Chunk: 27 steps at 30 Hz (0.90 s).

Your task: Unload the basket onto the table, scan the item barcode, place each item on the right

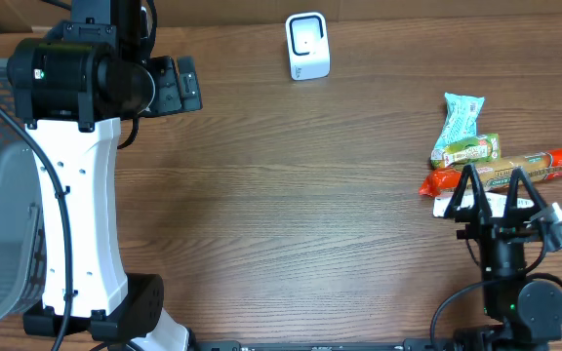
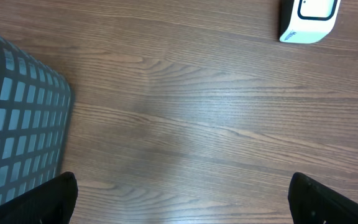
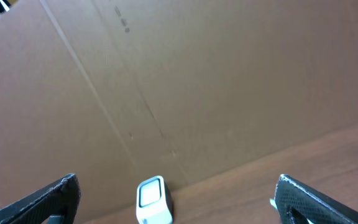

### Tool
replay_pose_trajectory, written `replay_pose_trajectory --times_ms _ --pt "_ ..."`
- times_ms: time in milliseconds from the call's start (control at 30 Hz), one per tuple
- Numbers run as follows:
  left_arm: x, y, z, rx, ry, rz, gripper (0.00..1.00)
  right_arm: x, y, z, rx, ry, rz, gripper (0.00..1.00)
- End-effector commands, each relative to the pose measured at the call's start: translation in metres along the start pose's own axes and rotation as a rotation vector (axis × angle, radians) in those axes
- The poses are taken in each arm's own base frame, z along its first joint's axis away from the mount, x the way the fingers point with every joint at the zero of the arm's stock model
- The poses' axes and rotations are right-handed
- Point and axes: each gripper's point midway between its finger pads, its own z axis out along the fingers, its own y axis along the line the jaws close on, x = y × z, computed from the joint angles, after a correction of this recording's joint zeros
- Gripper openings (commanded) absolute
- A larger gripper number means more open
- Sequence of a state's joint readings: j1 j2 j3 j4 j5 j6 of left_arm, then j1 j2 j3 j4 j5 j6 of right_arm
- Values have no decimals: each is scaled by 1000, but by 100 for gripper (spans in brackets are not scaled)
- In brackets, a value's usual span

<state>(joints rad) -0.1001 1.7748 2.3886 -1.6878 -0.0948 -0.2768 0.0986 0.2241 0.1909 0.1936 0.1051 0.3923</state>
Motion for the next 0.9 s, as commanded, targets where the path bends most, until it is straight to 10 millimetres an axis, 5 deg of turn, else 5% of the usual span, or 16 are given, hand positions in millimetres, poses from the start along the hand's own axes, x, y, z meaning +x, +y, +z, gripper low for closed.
replay_pose_trajectory --times_ms 0,600,867 --pt "-1 2 1 -11 1 18 100 9 -7 -8 -4 -29 6 100" --pt "-1 2 1 -11 1 18 100 33 -20 -19 -5 -29 5 100" --pt "-1 2 1 -11 1 18 100 78 -43 -23 88 156 -13 100"
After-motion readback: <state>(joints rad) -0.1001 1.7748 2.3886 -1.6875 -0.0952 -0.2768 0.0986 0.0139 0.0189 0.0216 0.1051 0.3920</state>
